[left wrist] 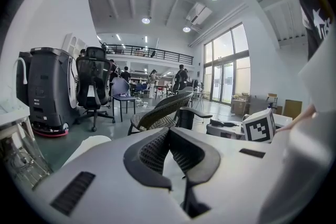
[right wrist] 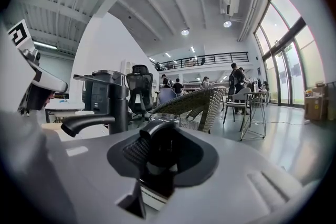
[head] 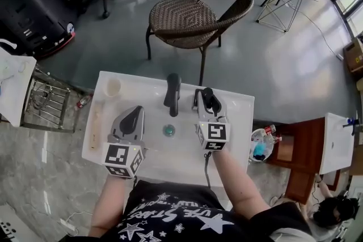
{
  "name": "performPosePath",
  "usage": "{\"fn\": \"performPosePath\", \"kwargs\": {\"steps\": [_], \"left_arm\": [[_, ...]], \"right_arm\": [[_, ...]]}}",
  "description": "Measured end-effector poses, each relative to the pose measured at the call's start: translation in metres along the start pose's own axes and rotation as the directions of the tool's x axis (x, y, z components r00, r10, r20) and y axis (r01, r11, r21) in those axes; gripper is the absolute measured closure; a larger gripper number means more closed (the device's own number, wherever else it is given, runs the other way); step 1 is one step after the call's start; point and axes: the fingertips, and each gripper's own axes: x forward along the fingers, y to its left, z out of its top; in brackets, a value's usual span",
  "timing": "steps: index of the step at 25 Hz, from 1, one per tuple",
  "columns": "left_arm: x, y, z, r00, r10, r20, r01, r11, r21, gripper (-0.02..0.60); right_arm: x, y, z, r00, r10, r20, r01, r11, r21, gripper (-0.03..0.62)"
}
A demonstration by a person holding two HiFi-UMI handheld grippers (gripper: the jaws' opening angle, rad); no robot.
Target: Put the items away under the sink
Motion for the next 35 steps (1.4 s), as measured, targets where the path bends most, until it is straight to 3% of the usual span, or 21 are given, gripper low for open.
{"fn": "performPosePath", "kwargs": {"steps": [7, 18, 27, 35], "left_arm": [[-0.009, 0.002, -0.002, 1.000, 0.003, -0.003, -0.003, 1.000, 0.000, 0.572], [-0.042, -0.002, -0.009, 0.999, -0.026, 0.020, 0.026, 1.000, -0.003, 0.572], [-0.098, -0.006, -0.013, 0.996, -0.076, 0.049, 0.076, 0.997, 0.003, 0.572], [-0.172, -0.013, -0.040, 0.993, -0.103, 0.061, 0.104, 0.995, 0.000, 0.572]], "right_arm": [[-0.004, -0.002, 0.003, 1.000, -0.003, -0.008, 0.003, 0.999, 0.033, 0.499], [-0.048, 0.017, 0.030, 0.998, 0.056, 0.029, -0.057, 0.998, 0.035, 0.500], [-0.112, 0.060, 0.040, 0.998, 0.054, 0.030, -0.055, 0.998, 0.027, 0.501], [-0.183, 0.106, 0.032, 0.999, 0.036, 0.036, -0.037, 0.998, 0.043, 0.502]]}}
